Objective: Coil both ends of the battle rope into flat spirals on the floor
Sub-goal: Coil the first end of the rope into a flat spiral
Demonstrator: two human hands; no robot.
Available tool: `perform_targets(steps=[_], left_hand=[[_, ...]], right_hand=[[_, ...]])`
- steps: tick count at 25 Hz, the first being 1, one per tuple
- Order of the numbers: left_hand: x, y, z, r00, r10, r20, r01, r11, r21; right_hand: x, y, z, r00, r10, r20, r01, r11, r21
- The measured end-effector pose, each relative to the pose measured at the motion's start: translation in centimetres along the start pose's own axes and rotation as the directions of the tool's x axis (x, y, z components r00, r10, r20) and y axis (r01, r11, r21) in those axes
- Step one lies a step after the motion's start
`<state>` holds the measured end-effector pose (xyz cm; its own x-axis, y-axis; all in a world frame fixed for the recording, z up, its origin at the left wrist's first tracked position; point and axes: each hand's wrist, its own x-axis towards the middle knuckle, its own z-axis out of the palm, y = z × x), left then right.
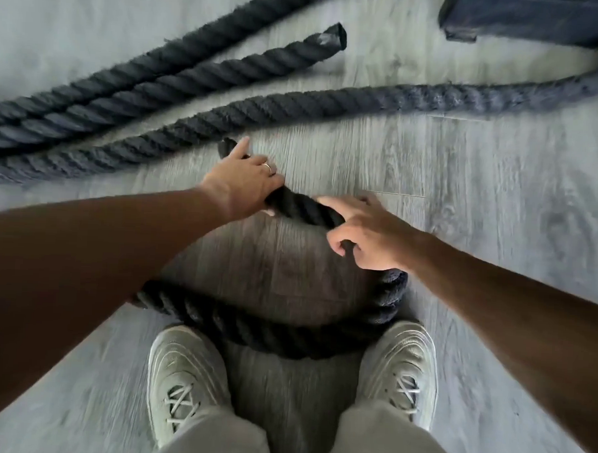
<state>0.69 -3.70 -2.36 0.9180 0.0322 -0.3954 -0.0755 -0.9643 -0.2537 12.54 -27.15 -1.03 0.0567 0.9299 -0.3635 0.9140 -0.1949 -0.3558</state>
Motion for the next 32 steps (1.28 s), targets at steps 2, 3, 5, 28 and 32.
perform_targets(steps=[2,3,5,28,32], left_hand=[[-0.4,0.8,-0.3,0.987,-0.116,0.111,0.139,0.964,-0.227],[-0.6,1.3,-0.3,0.972,-0.185,0.147,0.224,0.922,-0.316],[-0.2,2.1,-0.7,0.929,-0.314,0.196,0.366,0.85,-0.377],[-2.9,-1.1,1.6,0.957,0.288,-0.013,-0.287,0.956,0.052],[-2.5,1.3,1.4,0.986,0.163,0.036,-0.161,0.986,-0.045]], right_hand=[[-0.6,0.2,0.7,0.969,0.211,-0.126,-0.194,0.972,0.131],[-1.0,0.0,1.2,0.921,0.339,-0.191,-0.306,0.934,0.182],[-1.5,-1.5,2.4,0.793,0.505,-0.342,-0.442,0.862,0.249],[1.2,-2.3,3.0,0.993,0.037,0.108,-0.074,0.93,0.361],[2.1,0.8,-0.1,0.979,0.04,0.201,-0.075,0.983,0.169]])
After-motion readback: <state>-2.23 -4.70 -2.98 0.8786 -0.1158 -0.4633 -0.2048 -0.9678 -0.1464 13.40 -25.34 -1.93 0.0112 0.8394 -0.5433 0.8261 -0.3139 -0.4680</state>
